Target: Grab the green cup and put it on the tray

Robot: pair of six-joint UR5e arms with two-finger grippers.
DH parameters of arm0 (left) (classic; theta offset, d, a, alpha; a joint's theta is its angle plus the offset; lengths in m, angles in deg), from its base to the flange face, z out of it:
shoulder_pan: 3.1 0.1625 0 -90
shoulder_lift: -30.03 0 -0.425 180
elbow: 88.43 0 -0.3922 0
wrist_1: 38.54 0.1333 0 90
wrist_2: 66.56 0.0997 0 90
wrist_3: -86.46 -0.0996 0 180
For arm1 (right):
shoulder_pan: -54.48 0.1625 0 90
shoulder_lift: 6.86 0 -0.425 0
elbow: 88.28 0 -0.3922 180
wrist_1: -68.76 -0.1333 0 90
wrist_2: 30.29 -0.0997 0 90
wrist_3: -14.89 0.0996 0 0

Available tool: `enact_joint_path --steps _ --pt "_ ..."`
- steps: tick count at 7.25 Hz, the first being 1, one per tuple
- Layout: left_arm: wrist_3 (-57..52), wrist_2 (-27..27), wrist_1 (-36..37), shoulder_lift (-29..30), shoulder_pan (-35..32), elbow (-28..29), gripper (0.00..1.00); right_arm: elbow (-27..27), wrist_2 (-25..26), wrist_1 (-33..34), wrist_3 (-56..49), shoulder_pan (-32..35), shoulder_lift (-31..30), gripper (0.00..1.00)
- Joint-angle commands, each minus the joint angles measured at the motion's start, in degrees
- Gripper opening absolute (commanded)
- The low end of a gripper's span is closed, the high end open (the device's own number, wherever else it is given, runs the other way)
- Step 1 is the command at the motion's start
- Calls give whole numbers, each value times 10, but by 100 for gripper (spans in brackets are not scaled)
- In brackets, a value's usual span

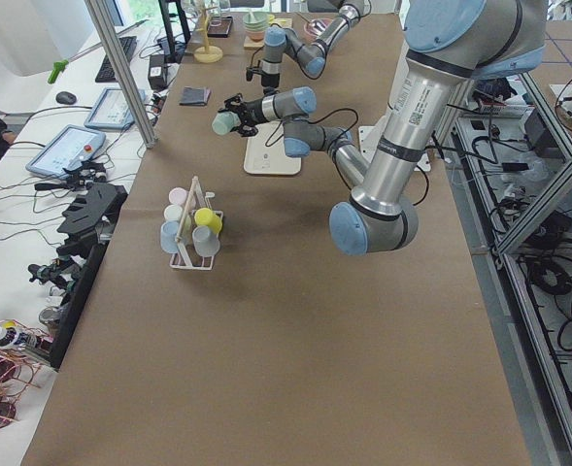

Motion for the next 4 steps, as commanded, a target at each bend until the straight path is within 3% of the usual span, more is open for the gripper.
enact_joint_path --steps 1,3,4 --pt "256 -102 -65 33 5 57 0 2 -46 80 -146 75 -2 100" --pt "405 -184 -123 58 4 98 0 -1 -70 168 -296 155 -22 100" --pt "486 -234 -187 61 4 121 0 -1 -94 205 -376 207 -46 100"
